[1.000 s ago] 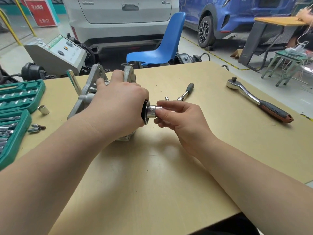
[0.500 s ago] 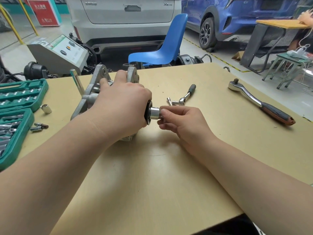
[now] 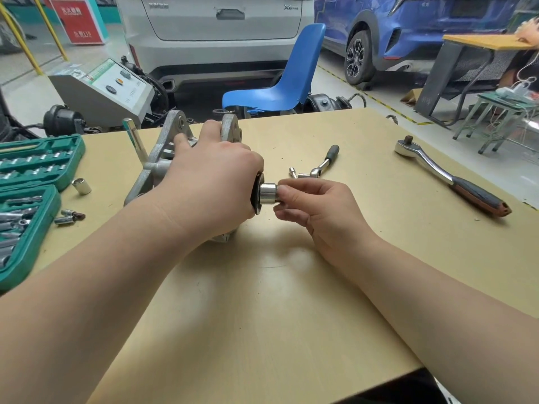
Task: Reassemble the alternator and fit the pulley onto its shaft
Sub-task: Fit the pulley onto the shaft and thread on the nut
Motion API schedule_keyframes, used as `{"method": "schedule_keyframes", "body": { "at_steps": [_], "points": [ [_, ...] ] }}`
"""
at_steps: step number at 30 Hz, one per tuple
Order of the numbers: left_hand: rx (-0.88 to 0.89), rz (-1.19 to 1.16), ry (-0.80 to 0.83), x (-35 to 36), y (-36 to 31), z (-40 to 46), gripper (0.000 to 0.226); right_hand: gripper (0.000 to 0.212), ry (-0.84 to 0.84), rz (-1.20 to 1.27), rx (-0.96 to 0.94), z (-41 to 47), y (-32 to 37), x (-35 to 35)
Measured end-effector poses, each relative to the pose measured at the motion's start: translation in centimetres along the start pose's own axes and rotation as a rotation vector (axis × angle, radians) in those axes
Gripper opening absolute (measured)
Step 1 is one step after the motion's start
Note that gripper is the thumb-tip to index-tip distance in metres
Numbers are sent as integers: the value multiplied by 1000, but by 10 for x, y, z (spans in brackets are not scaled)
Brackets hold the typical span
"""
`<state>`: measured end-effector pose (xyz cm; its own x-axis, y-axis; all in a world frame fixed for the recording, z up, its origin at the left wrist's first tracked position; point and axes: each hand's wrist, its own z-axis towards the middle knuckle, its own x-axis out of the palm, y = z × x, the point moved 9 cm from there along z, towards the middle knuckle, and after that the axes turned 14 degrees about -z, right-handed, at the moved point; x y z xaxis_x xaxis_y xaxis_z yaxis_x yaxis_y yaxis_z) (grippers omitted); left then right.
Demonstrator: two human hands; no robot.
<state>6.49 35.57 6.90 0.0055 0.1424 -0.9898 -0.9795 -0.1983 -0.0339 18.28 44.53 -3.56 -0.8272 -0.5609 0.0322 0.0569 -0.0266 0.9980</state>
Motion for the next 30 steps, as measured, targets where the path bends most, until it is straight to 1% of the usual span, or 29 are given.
{"method": "schedule_keyframes", "body": {
  "at_steps": [2, 3, 4, 6, 7, 9, 12, 13, 15, 17, 18, 19, 21, 23, 24, 25, 26, 27, 28, 30],
  "points": [
    [0, -2, 3, 0, -1, 0, 33, 36, 5, 5, -27, -1, 3, -1],
    [-2, 0, 4, 0, 0, 0, 33, 38, -2, -17, -50, -2, 5, -2],
    [-2, 3, 1, 0, 0, 0, 33, 34, -8, -50, -72, -3, 7, -2],
    [-8, -1, -23, -1, 0, 0, 32, 16, -16, -96, -73, -5, 7, 1],
    [-19, -3, -36, -1, 0, -1, 31, 10, -19, -103, -64, -5, 6, 3],
    [-56, 6, -59, -3, -1, -1, 26, 13, -46, -107, -57, -4, 4, 4],
    [-154, 36, -40, -2, -7, 1, 10, 15, -101, -111, -36, 3, 1, 3],
    [-172, 33, -25, -1, -11, 1, 11, 18, -97, -118, -18, 6, 0, 2],
    [-177, -24, 6, 1, -18, 1, 35, 24, -32, -133, 18, 12, -2, 7],
    [-142, -158, -26, -5, -16, -2, 56, 30, 14, -113, 55, 17, -2, 10],
    [-110, -239, -74, -12, -10, -4, 63, 33, 12, -102, 63, 19, 0, 9],
    [-71, -332, -151, -23, -2, -8, 65, 34, 9, -102, 60, 20, 3, 8],
    [35, -526, -401, -50, 25, -21, 54, 29, 21, -118, 47, 23, 8, 8],
    [124, -601, -697, -72, 58, -39, 42, 20, 17, -114, 63, 26, 8, 4],
    [122, -629, -833, -73, 79, -49, 39, 16, 21, -118, 76, 29, 8, 3],
    [94, -704, -926, -66, 101, -58, 37, 15, 29, -129, 89, 31, 7, 3],
    [33, -831, -965, -50, 122, -62, 38, 19, 36, -140, 102, 33, 6, 3],
    [-64, -992, -946, -28, 140, -63, 41, 25, 40, -150, 118, 34, 3, 4],
    [-184, -1186, -863, 0, 150, -60, 47, 31, 39, -164, 140, 35, -1, 5],
    [-388, -1643, -626, 56, 144, -52, 53, 38, 25, -207, 181, 36, -12, 6]
  ]
}}
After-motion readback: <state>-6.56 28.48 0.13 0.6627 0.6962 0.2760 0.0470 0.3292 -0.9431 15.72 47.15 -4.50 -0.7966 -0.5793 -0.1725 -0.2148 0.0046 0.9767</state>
